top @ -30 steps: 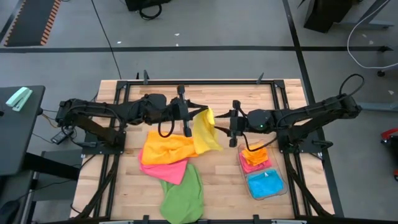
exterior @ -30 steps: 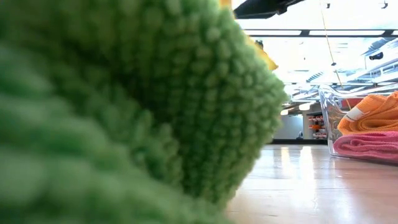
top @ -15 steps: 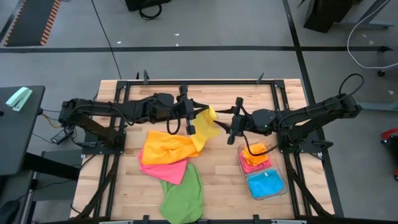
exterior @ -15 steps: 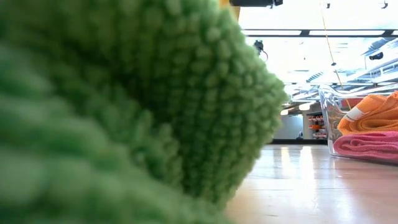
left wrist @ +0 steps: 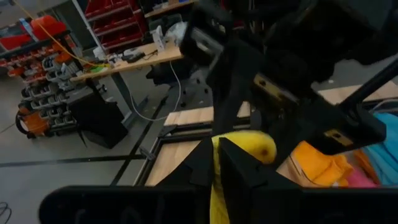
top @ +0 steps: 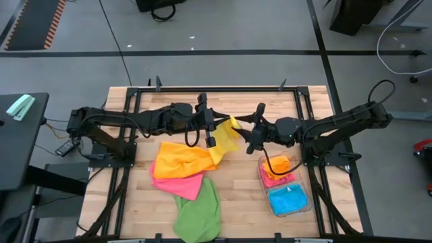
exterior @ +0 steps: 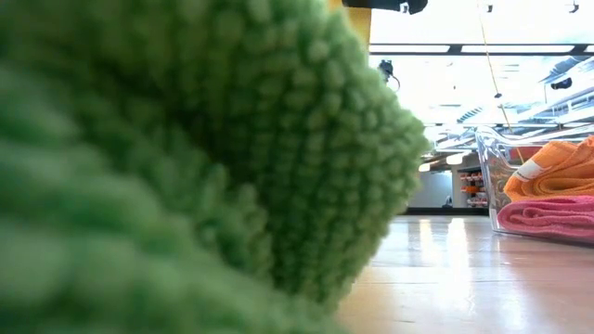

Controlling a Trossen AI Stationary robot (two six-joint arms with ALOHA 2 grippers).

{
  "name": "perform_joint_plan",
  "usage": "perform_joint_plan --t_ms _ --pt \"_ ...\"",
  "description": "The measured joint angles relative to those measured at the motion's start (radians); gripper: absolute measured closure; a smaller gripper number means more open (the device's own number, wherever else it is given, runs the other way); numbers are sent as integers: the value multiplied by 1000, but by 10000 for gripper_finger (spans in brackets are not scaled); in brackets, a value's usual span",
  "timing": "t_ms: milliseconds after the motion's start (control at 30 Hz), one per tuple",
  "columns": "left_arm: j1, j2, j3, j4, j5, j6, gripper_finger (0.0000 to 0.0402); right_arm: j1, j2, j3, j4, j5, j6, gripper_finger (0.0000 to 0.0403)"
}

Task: Fold microfiber towels
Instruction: Fold the yellow towel

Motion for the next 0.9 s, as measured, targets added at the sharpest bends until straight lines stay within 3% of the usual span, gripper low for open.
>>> perform_joint_plan --t_ms 133,333,433,667,900 --pt "0 1 -1 3 0 -4 384 -12 0 0 6 12 6 270" --pt "0 7 0 -44 0 3 378 -11 -1 0 -17 9 17 389" --pt "-6 6 0 -106 0 -21 347 -3 -5 13 -60 35 56 392" --pt "-44 10 0 -190 0 -81 260 -4 17 211 -430 48 262 393" --pt "-69 36 1 -179 -11 -180 220 -4 86 437 -726 49 437 394"
